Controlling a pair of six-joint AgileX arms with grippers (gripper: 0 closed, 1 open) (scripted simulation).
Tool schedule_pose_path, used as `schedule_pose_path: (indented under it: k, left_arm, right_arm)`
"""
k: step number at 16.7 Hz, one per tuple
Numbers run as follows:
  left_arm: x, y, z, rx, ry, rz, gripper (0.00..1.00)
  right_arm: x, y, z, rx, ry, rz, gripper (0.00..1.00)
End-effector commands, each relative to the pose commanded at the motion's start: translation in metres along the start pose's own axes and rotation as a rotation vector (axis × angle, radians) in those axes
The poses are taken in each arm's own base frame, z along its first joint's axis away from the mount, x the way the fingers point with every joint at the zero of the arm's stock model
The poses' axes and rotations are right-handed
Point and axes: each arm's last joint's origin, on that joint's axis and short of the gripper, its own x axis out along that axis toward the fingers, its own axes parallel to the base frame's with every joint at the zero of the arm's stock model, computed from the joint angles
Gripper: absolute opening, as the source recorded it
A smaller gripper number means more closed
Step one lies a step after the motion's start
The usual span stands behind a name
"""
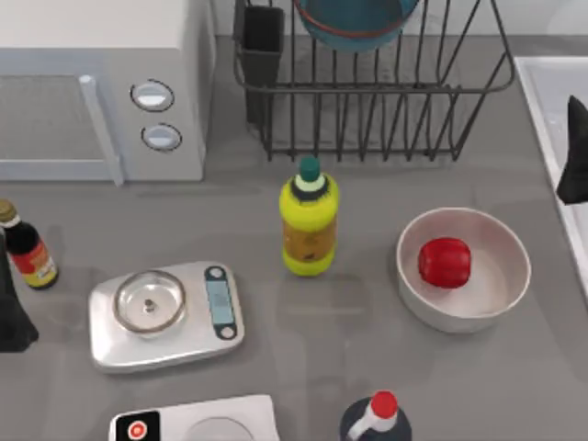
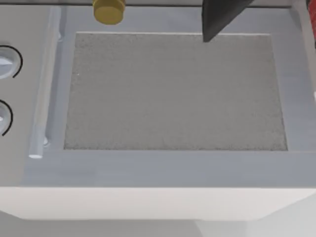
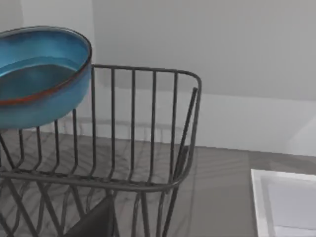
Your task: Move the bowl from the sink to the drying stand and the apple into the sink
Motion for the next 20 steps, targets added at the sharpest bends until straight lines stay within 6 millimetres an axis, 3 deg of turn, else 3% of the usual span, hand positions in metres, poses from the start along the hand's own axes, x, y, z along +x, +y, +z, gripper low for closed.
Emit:
schedule_pose_path:
  k: [4, 8, 12, 20]
  left_arm:
    - [0.0, 0.0, 0.0, 0.0, 0.0, 0.0, 1.0]
    - [0.0, 0.0, 0.0, 0.0, 0.0, 0.0, 1.0]
    - [0.0, 0.0, 0.0, 0.0, 0.0, 0.0, 1.0]
    - [0.0, 0.0, 0.0, 0.0, 0.0, 0.0, 1.0]
  right_arm:
    - [-0.055, -0.022, -0.035, 0.011, -0.029, -0.029, 1.0]
    - [-0.084, -0.032, -0.068, 0.011, -0.081, -0.084, 1.0]
    - [-0.094, -0.037, -0.085, 0.008, -0.113, -0.136, 1.0]
    - [-0.096, -0.038, -0.087, 0.011, -0.123, -0.146, 1.0]
